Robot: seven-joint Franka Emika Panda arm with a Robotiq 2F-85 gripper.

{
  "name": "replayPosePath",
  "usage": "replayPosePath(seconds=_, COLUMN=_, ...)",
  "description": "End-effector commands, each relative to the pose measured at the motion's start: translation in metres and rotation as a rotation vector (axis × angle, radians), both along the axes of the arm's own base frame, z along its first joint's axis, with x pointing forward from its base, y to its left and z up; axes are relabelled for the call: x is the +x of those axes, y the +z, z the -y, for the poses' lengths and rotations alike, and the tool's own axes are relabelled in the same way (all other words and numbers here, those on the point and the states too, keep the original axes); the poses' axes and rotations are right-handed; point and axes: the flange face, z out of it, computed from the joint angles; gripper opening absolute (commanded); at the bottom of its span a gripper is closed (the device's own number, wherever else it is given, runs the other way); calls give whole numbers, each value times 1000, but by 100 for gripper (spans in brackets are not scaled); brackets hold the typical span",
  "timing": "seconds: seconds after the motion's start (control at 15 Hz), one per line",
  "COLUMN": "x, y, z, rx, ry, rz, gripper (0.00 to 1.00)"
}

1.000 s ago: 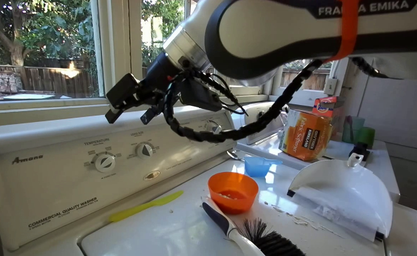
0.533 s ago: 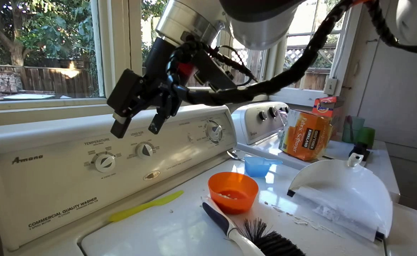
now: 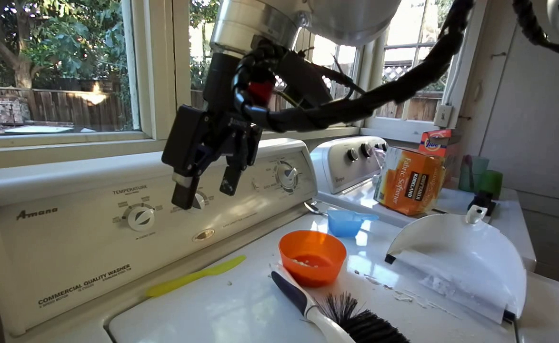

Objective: Turn the second knob on the washing machine on the left to the left.

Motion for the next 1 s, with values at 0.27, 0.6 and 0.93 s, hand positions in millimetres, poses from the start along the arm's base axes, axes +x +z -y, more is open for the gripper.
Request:
replayPosePath(seconds=0.27, x=-9, y=-2, z=-9, rx=-22, ry=-3, rz=2, gripper=100)
replayPosePath(seconds=0.6, x=-11, y=-2, z=-8, rx=-50, ry=-25, rz=-1, gripper=100)
replayPosePath(seconds=0.93, x=-34, y=-33, z=-23, rx=-117, ry=-127, rz=-104, gripper=100)
